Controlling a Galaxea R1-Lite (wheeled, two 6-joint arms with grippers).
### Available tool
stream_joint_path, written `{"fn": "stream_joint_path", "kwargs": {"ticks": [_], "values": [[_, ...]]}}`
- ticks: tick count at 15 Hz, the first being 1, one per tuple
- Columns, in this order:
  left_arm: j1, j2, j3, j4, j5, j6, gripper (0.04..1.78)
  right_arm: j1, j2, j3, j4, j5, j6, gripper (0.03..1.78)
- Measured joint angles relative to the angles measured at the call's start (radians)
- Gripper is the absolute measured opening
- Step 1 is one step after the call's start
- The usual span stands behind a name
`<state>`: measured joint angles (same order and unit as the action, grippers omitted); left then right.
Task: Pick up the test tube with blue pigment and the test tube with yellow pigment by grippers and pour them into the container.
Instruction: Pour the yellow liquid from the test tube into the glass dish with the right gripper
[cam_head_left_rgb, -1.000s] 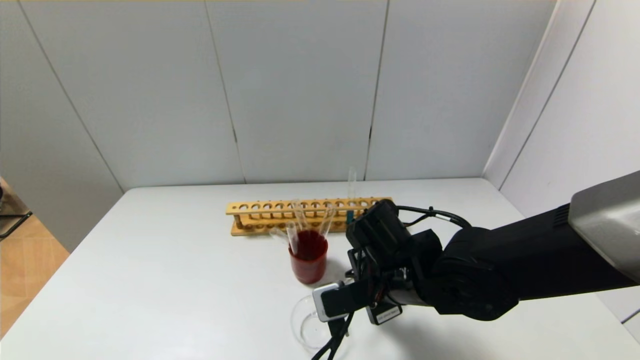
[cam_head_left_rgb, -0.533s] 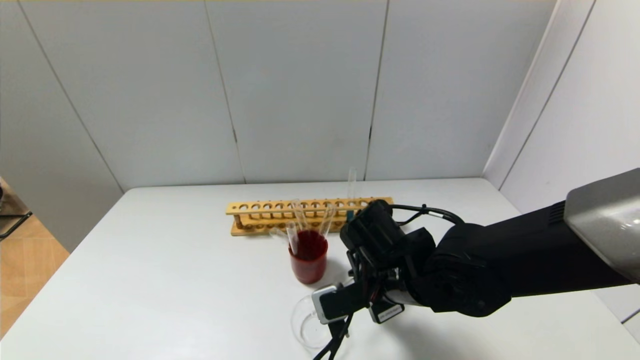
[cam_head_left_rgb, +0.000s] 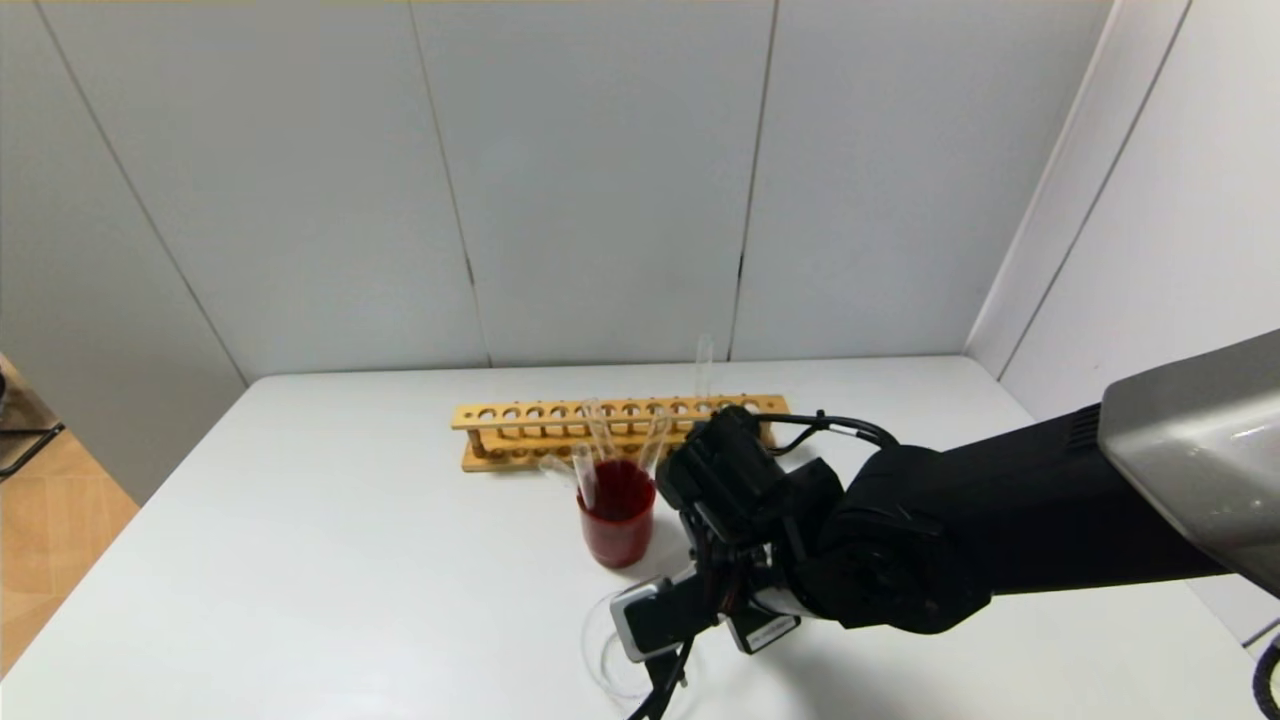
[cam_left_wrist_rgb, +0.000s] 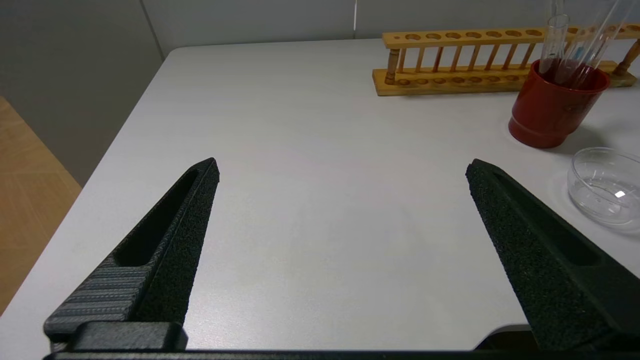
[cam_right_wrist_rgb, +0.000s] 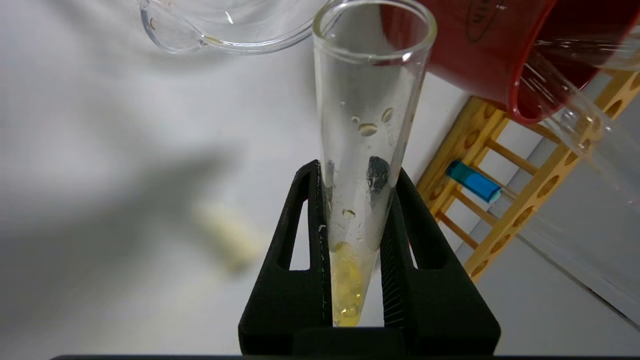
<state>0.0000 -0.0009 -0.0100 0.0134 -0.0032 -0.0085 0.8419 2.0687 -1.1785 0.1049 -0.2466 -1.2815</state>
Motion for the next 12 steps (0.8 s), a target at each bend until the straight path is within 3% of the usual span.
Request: {"fn": "stream_joint_path", "kwargs": {"ticks": [5, 12], "values": [[0.000, 0.000, 0.000, 0.000, 0.000, 0.000, 1.75, 0.002, 0.008, -0.019, 0.008, -0.037, -0.028, 0.36], [0.000, 0.000, 0.000, 0.000, 0.000, 0.000, 1.75, 0.005, 0.041, -0.096, 0.097, -0.083, -0.037, 0.36]]}}
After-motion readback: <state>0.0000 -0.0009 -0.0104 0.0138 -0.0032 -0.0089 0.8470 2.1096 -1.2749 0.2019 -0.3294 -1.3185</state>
